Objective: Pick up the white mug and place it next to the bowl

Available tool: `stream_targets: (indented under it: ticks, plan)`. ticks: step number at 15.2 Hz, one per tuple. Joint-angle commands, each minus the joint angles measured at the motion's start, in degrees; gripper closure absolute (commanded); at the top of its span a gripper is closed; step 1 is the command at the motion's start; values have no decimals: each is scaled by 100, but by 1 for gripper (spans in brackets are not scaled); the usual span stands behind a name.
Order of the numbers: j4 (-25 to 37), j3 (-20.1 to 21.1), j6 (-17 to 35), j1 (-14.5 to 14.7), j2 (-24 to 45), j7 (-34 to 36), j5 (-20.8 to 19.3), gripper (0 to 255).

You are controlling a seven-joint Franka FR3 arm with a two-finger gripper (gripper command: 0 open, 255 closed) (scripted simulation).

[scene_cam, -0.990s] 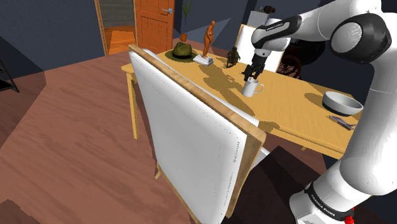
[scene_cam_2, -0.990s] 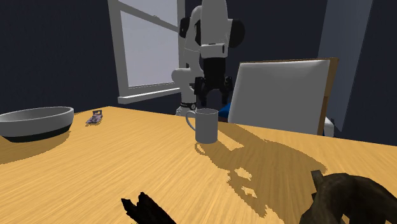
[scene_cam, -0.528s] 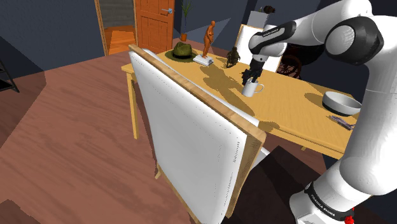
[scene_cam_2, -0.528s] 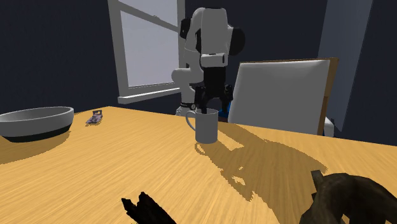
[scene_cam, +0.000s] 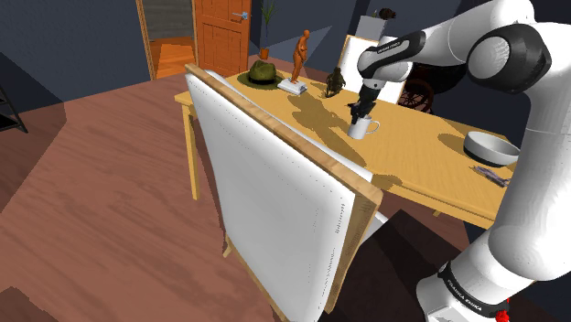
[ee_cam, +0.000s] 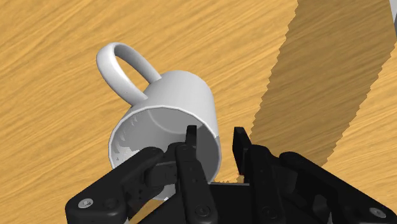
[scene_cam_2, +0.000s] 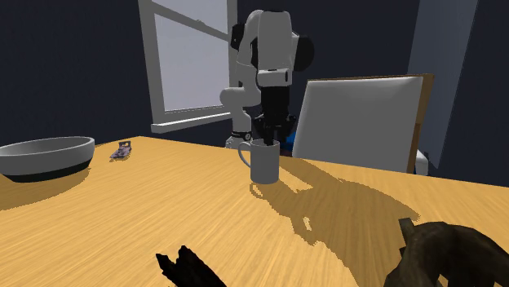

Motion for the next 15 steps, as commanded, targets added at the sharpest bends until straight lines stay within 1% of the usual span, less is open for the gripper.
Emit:
stream_targets:
  ticks: [1,8,15]
  plan:
    - [0,0,0,0,0,0,0,255]
    - [0,0,0,0,0,0,0,255]
    - [278,-46,-457,20,-192,71,-101,255]
